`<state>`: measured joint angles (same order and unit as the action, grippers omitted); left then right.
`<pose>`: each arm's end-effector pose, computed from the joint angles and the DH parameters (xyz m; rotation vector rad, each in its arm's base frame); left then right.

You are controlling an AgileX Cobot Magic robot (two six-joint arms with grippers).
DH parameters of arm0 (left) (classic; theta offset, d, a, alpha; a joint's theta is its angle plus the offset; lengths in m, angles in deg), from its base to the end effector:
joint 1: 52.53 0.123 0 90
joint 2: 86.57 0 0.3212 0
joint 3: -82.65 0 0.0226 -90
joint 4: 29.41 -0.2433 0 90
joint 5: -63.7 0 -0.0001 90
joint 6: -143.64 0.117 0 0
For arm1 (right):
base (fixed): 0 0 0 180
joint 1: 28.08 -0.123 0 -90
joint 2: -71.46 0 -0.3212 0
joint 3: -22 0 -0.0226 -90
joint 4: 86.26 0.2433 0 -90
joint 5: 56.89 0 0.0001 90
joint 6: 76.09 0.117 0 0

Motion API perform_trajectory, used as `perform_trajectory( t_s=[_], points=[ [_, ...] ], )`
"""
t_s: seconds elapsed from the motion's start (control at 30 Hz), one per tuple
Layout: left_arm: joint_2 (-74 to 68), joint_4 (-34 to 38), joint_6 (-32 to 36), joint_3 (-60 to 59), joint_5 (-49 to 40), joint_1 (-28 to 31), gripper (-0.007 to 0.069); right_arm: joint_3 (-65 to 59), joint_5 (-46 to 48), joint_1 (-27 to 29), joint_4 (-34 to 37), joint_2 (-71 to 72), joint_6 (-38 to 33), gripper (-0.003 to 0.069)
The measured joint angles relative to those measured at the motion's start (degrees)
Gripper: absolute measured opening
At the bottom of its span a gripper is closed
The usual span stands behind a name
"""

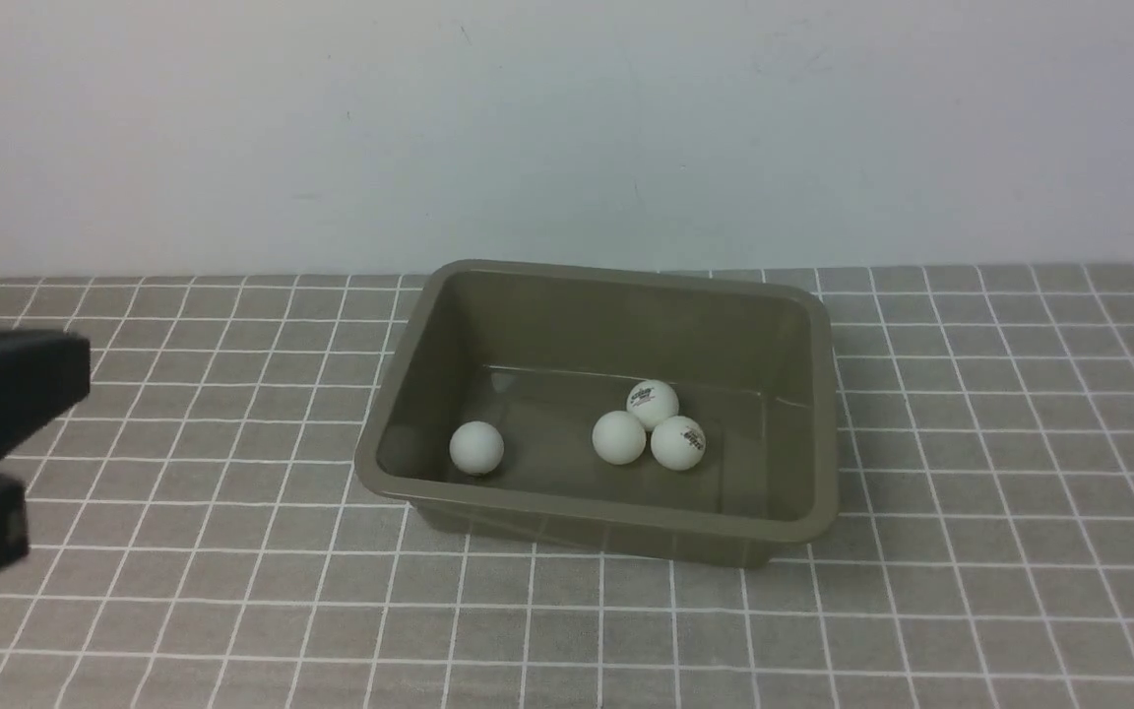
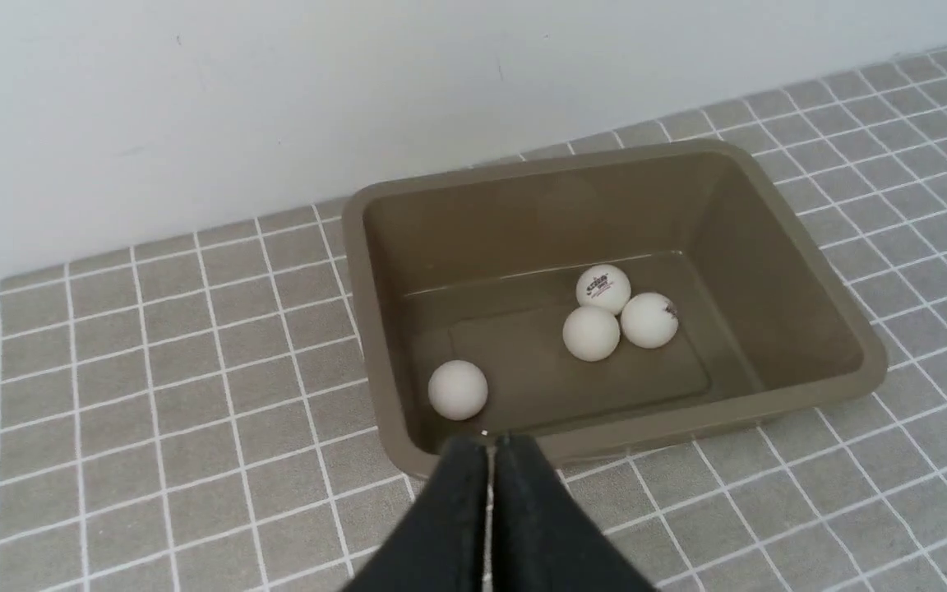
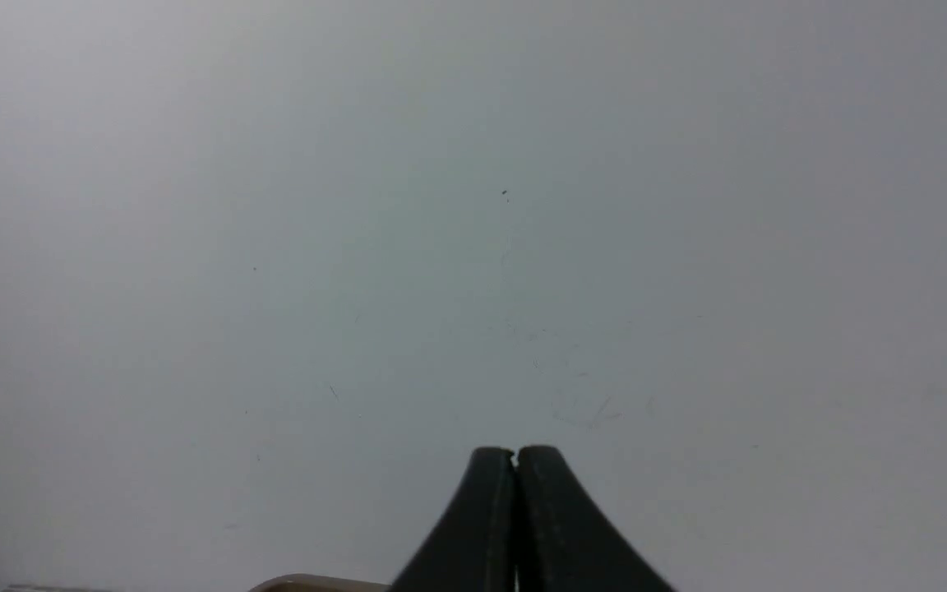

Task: Put the table tennis balls into the box on the grey coffee tablecloth.

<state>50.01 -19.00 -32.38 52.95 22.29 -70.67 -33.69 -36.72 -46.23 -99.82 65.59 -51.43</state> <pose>0.0897 -0.0441 0.3886 0.3265 1.9794 -0.3662 0.0019 -0.0093 0.3093 -0.0105 1.4284 0.3757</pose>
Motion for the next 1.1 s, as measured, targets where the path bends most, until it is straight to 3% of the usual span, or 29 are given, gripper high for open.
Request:
perform_trajectory(
  t_s=[0.17,0.57,0.8,0.93,1.1],
  points=[
    [7.35,3.12,-0.03,-6.27,2.73,0.00,-0.0005,0.00,1.14,0.00,-0.11,0.00,0.00,-0.0011],
    [9.58,5.26,0.18,-7.11,2.03,0.00,-0.0005,-0.11,1.58,0.00,-0.16,0.00,0.00,-0.0011],
    [10.85,-0.89,3.57,-11.27,8.37,0.06,-0.0005,-0.11,1.58,0.00,-0.17,0.00,0.00,-0.0011],
    [18.46,-7.02,1.17,-23.12,18.65,5.23,-0.0005,-0.11,1.58,0.00,-0.17,0.00,0.00,-0.0011],
    [28.80,-7.84,0.65,-36.51,22.40,12.61,-0.0005,-0.11,1.64,0.00,-0.17,0.00,0.00,-0.0011]
  ],
)
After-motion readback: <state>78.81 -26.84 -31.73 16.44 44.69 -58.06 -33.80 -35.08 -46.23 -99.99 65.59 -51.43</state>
